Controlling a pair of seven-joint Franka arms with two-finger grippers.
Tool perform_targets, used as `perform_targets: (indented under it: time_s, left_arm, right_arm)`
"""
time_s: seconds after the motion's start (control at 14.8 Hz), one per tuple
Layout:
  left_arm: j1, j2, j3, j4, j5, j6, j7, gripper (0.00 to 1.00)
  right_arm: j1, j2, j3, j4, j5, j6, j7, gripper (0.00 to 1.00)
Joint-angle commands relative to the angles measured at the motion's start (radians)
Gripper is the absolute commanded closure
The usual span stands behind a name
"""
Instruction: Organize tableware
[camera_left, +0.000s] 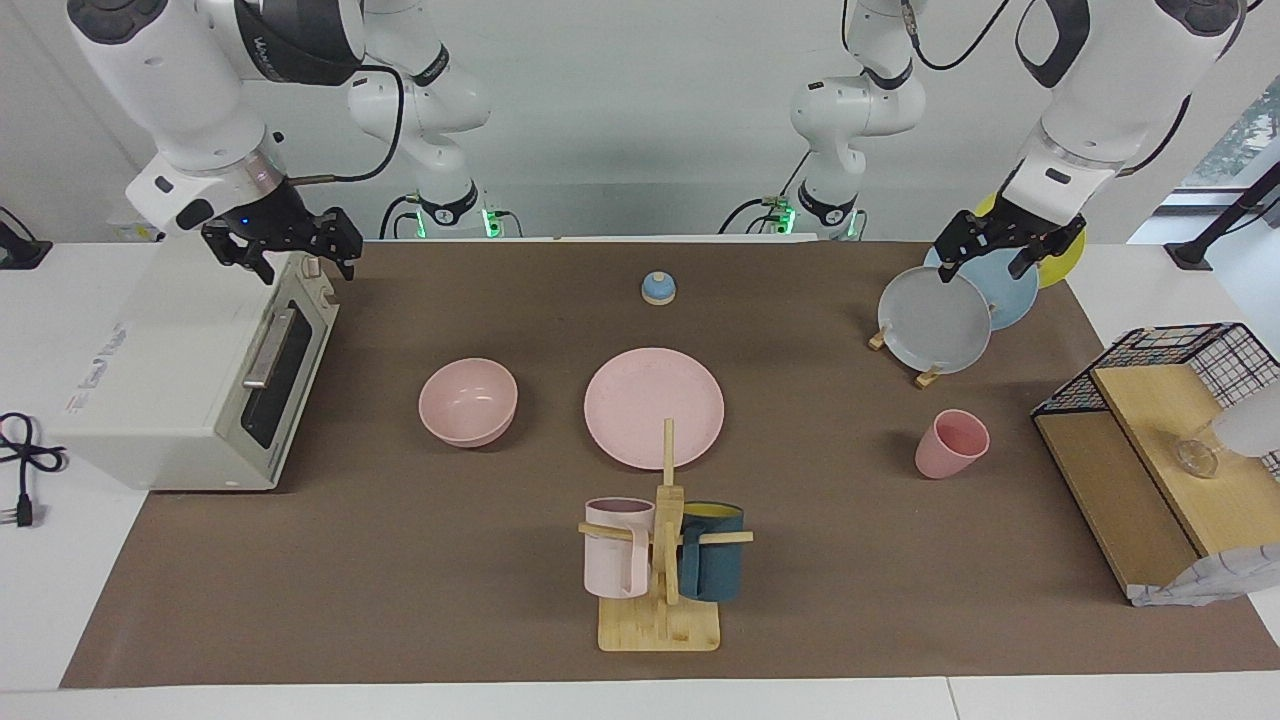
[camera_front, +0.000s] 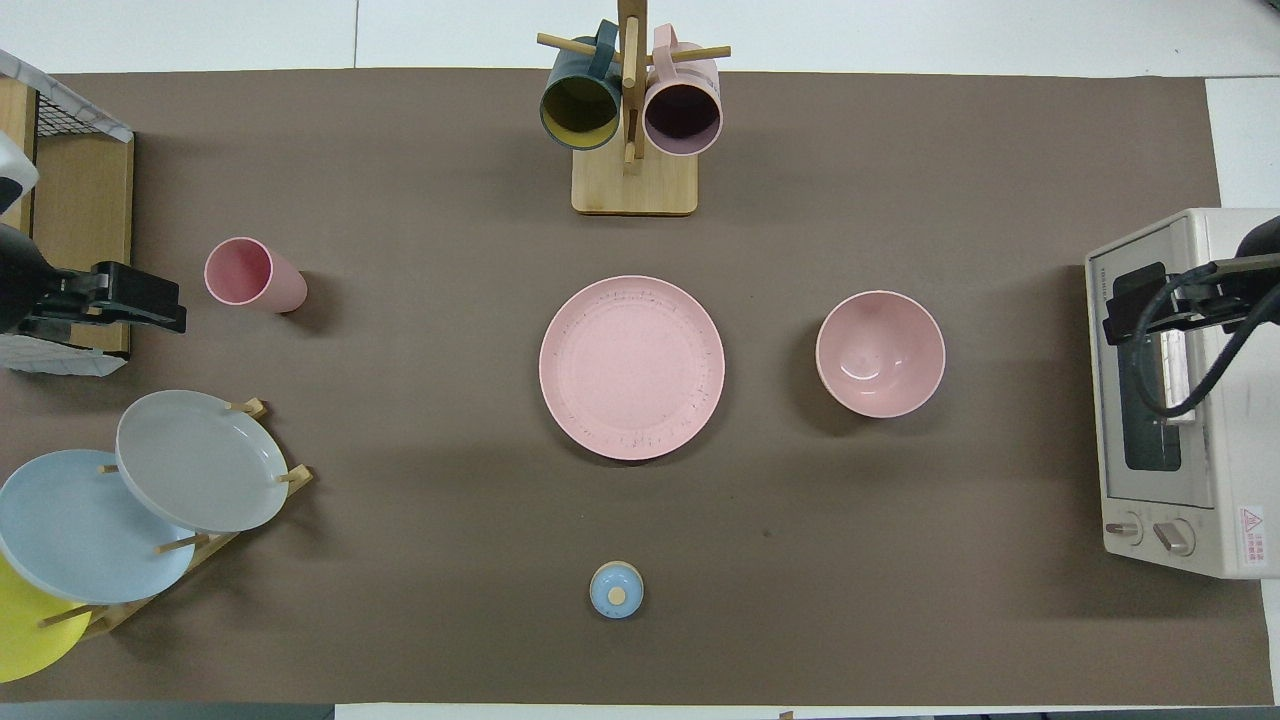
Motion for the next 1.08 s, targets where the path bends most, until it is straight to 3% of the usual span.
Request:
perform_targets:
  time_s: [0.0,0.34,0.61,0.74,1.02]
  left_arm:
    - [0.001,-0.030,0.005,-0.034,-0.014,0.014,-0.004,0.00]
    - [0.001,-0.030,0.005,-0.032,-0.014,0.013,-0.004,0.00]
    - [0.001,-0.030,0.005,-0.032,-0.014,0.013,-0.004,0.00]
    - [0.001,-0.030,0.005,-0.032,-0.014,0.013,-0.004,0.00]
    - [0.000,-0.030,0.003,-0.032,-0.014,0.011,-0.002,0.00]
  right_arm:
    - [-0.023,-0.009,0.015,-0.013,0.022,0.018,-0.031,0.00]
    - [-0.017,-0.015,0.059,-0.042,0.027,0.095,0.009,0.00]
    - [-0.010,0.009,0.228,-0.077,0.027,0.214,0.175,0.00]
    - [0.006,0.060,0.298,-0.146,0.023,0.329,0.283,0.00]
    - [0.037,0.078,0.314,-0.368,0.013,0.624,0.317,0.00]
